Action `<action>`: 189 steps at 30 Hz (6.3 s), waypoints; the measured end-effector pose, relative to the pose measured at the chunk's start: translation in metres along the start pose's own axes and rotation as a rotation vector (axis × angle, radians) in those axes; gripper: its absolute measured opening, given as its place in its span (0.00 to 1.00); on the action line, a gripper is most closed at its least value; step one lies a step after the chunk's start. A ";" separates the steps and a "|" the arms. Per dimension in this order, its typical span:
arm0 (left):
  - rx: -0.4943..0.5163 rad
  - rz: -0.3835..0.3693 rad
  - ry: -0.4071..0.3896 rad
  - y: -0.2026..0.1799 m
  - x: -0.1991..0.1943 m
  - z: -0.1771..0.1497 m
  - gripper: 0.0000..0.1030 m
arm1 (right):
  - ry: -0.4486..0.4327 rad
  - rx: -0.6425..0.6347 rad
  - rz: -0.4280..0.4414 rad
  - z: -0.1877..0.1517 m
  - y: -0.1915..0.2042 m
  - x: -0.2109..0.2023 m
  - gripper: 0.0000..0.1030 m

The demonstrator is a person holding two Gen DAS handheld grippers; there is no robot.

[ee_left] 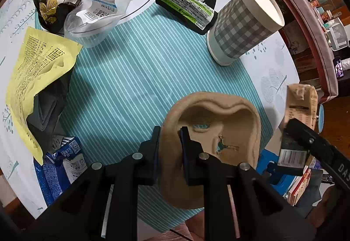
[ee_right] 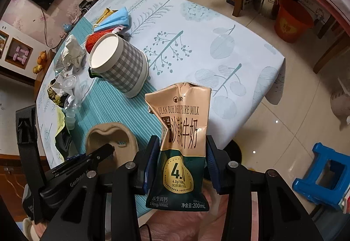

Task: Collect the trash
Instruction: 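Carry the cup carrier and milk carton down over the floor bin with both tools, then open both tools to drop the items into the bin, then raise them, then grasp the blue-and-white drink carton with the left tool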

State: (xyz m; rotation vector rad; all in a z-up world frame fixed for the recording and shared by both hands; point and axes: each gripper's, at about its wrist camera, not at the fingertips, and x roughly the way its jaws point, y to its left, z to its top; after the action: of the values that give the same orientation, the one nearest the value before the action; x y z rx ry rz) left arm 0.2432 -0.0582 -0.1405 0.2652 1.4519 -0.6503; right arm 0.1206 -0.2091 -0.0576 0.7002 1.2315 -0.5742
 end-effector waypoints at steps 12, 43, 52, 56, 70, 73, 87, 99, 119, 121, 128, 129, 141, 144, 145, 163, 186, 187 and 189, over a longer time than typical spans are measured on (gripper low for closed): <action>-0.043 -0.021 -0.039 0.027 -0.016 -0.014 0.13 | 0.021 -0.081 0.028 -0.005 -0.007 -0.008 0.40; -0.468 0.277 -0.350 -0.071 -0.033 -0.153 0.13 | 0.169 -0.544 0.294 -0.035 -0.161 0.018 0.39; -0.422 0.265 -0.305 -0.123 0.004 -0.210 0.10 | 0.245 -0.551 0.292 -0.078 -0.185 0.082 0.39; -0.404 0.273 -0.267 -0.132 0.039 -0.222 0.10 | 0.281 -0.549 0.278 -0.092 -0.188 0.128 0.39; -0.428 0.282 -0.123 -0.085 0.213 -0.222 0.10 | 0.378 -0.475 0.232 -0.128 -0.180 0.327 0.42; -0.436 0.295 -0.092 -0.072 0.244 -0.217 0.13 | 0.371 -0.456 0.222 -0.126 -0.183 0.354 0.57; -0.453 0.310 -0.124 -0.049 0.268 -0.226 0.75 | 0.281 -0.471 0.249 -0.129 -0.190 0.345 0.79; -0.498 0.297 -0.164 -0.076 0.175 -0.247 0.75 | 0.178 -0.535 0.261 -0.127 -0.204 0.235 0.79; -0.466 0.260 -0.452 -0.153 -0.082 -0.242 0.75 | -0.147 -0.657 0.466 -0.090 -0.185 -0.060 0.79; -0.457 0.265 -0.503 -0.160 -0.111 -0.238 0.75 | -0.177 -0.682 0.493 -0.089 -0.180 -0.084 0.79; -0.468 0.291 -0.675 -0.169 -0.195 -0.228 0.77 | -0.281 -0.811 0.552 -0.087 -0.143 -0.144 0.79; -0.470 0.294 -0.691 -0.170 -0.202 -0.228 0.77 | -0.288 -0.818 0.557 -0.088 -0.139 -0.150 0.79; -0.543 0.284 -0.774 -0.143 -0.245 -0.239 0.78 | -0.336 -0.897 0.606 -0.086 -0.062 -0.170 0.79; -0.557 0.288 -0.782 -0.127 -0.248 -0.242 0.78 | -0.330 -0.905 0.601 -0.088 -0.045 -0.162 0.79; -0.559 0.282 -0.784 -0.119 -0.249 -0.243 0.79 | -0.330 -0.906 0.598 -0.089 -0.040 -0.159 0.79; -0.601 0.307 -0.623 0.054 -0.234 -0.202 0.80 | -0.249 -0.815 0.472 -0.078 0.092 -0.065 0.79; -0.326 0.050 -0.150 0.187 -0.095 -0.107 0.44 | -0.109 -0.643 0.389 -0.072 0.180 0.045 0.79; -0.314 0.039 -0.132 0.186 -0.090 -0.102 0.42 | -0.106 -0.635 0.391 -0.070 0.181 0.046 0.79; -0.305 0.018 -0.115 0.184 -0.083 -0.098 0.40 | -0.099 -0.615 0.400 -0.064 0.185 0.048 0.79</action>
State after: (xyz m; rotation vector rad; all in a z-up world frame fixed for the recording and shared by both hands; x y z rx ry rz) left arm 0.2656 0.1637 -0.1123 0.0027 1.4137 -0.4142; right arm 0.2259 -0.0398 -0.0845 0.3687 1.0568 0.1073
